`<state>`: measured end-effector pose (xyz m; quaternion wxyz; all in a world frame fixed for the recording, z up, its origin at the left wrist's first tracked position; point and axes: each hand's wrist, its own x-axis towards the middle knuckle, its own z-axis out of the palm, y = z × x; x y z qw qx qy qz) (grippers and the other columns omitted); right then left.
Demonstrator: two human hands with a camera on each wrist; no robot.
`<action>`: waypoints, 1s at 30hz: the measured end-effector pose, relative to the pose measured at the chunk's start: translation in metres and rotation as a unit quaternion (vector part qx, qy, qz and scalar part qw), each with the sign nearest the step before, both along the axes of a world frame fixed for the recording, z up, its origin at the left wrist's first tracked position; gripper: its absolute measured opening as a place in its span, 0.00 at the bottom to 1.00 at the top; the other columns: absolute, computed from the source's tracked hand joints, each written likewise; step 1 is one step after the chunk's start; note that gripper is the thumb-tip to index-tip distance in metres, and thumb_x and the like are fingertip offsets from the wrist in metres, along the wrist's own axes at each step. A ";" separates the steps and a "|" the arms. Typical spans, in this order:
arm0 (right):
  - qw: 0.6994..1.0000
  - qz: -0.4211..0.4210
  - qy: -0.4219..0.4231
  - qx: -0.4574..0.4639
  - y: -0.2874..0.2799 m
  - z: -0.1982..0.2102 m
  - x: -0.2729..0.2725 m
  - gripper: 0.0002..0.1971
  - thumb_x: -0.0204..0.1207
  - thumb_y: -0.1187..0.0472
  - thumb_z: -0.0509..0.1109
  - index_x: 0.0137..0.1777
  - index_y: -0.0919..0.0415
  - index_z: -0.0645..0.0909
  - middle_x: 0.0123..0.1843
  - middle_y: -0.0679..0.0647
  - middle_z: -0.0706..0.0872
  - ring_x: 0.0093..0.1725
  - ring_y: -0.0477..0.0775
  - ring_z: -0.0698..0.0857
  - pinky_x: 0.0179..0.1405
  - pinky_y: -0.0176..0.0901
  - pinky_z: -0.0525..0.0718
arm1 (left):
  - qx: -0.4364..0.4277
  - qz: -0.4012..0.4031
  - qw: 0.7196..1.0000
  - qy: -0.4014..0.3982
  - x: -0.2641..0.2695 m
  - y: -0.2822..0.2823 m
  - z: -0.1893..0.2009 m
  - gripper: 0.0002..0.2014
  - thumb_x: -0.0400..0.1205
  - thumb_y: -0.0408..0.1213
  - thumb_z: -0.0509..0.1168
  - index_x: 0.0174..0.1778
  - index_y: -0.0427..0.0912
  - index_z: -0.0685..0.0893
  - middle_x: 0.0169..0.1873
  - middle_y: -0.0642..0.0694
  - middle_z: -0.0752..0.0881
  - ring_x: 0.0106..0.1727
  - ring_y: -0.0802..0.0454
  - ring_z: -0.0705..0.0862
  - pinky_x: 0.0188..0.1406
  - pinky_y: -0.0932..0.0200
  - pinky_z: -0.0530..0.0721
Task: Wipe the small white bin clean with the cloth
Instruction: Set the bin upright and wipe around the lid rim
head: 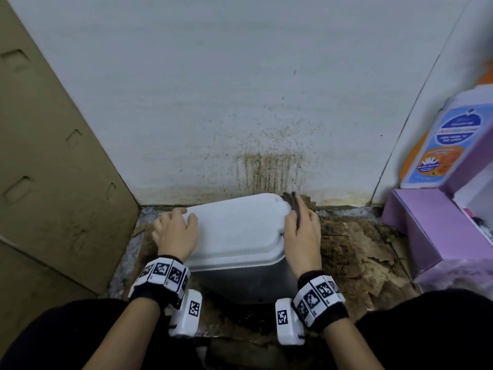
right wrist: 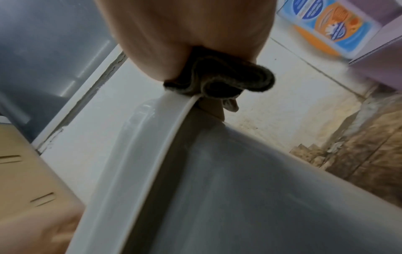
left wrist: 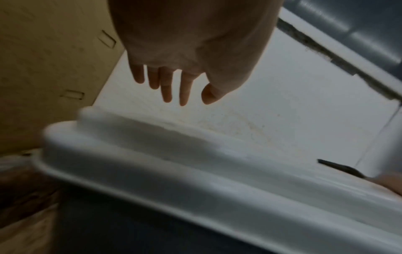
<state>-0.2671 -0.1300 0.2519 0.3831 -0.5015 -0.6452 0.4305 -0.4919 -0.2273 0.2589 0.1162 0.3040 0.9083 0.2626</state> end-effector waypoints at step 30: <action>0.986 -0.143 0.038 -0.078 -0.003 -0.041 0.079 0.33 0.84 0.43 0.64 0.86 0.47 0.61 0.86 0.49 0.66 0.84 0.55 0.65 0.80 0.51 0.65 | 0.021 -0.041 0.984 -0.171 0.024 0.006 -0.027 0.48 0.69 0.83 0.53 0.67 0.41 0.72 0.60 0.41 0.83 0.57 0.39 0.83 0.61 0.40 0.81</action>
